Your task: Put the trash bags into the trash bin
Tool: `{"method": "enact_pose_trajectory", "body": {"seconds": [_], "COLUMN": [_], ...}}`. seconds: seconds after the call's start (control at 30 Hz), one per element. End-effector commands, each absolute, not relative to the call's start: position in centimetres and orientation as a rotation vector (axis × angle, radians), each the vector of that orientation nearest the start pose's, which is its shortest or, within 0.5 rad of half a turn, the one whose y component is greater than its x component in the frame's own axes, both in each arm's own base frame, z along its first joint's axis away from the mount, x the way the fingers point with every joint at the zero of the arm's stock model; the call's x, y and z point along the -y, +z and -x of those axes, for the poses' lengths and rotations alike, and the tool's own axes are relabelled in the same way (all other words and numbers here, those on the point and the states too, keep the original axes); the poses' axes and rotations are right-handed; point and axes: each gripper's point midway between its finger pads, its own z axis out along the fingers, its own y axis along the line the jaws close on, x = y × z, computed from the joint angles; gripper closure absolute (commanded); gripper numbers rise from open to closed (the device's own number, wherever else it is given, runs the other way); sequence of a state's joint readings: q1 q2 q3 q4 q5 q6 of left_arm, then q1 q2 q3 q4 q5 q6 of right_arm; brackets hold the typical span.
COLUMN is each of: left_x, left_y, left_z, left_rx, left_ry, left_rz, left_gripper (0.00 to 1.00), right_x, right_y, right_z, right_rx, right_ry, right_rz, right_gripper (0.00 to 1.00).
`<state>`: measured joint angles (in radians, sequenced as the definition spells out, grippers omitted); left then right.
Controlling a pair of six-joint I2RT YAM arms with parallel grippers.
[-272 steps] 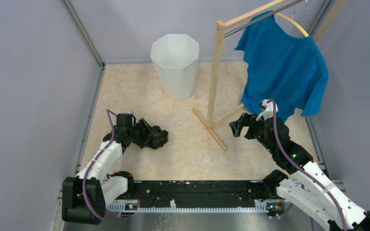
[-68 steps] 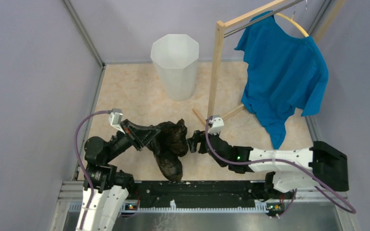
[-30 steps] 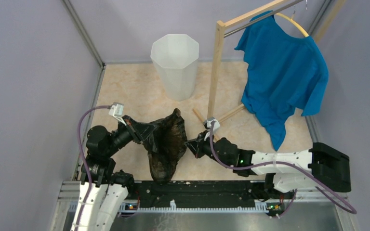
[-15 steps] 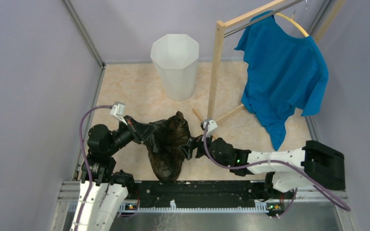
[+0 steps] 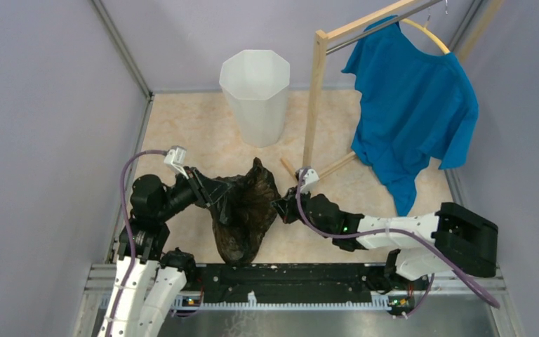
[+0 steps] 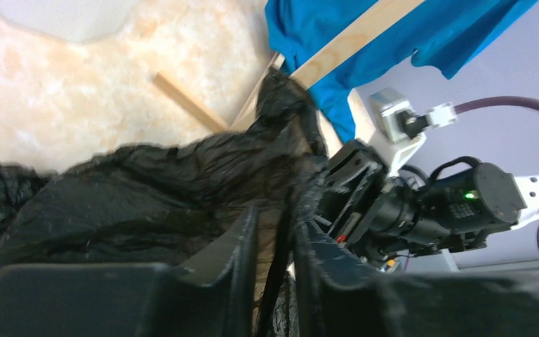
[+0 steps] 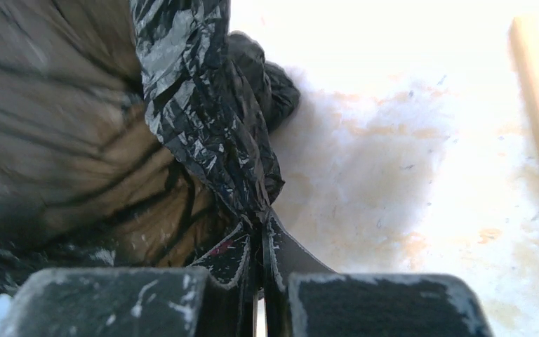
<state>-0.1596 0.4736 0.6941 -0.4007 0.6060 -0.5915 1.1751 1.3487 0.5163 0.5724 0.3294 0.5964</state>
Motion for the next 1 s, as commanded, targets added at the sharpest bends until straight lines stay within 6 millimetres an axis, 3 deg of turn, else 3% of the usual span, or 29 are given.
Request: {"method": "enact_pose_trajectory", "body": {"seconds": [0.0,0.2,0.37,0.53,0.67,0.97], "left_x": [14.7,15.1,15.7,17.5,18.2,18.8], "left_y": [27.2,26.3,25.3,23.9,23.1,24.4], "left_z": [-18.6,-17.8,-16.3,-14.6,-13.9,-12.4], "left_rx": [-1.916,-1.970,-1.988,-1.947,-1.880,-1.728], "left_ry": [-1.023,-1.057,-1.144,-1.397,-1.514,-1.596], "left_rz": [-0.073,-0.095,-0.070,-0.046,-0.052,-0.222], "left_gripper": [0.59,0.30,0.17,0.04,0.01,0.01], "right_x": [-32.9,-30.0,-29.0,-28.9,-29.1,-29.1], "right_y": [17.4,19.9,20.4,20.8,21.9,23.9], "right_z": [-20.3,-20.9,-21.3,-21.4,-21.3,-21.7], "right_rx": [-1.822,-1.784,-1.779,-1.780,-1.772,-1.752], "right_ry": [0.913,0.893,0.887,0.959,0.997,1.024], "right_rz": [0.094,-0.030,-0.064,-0.113,-0.131,-0.158], "right_gripper": [1.00,1.00,1.00,1.00,1.00,1.00]}}
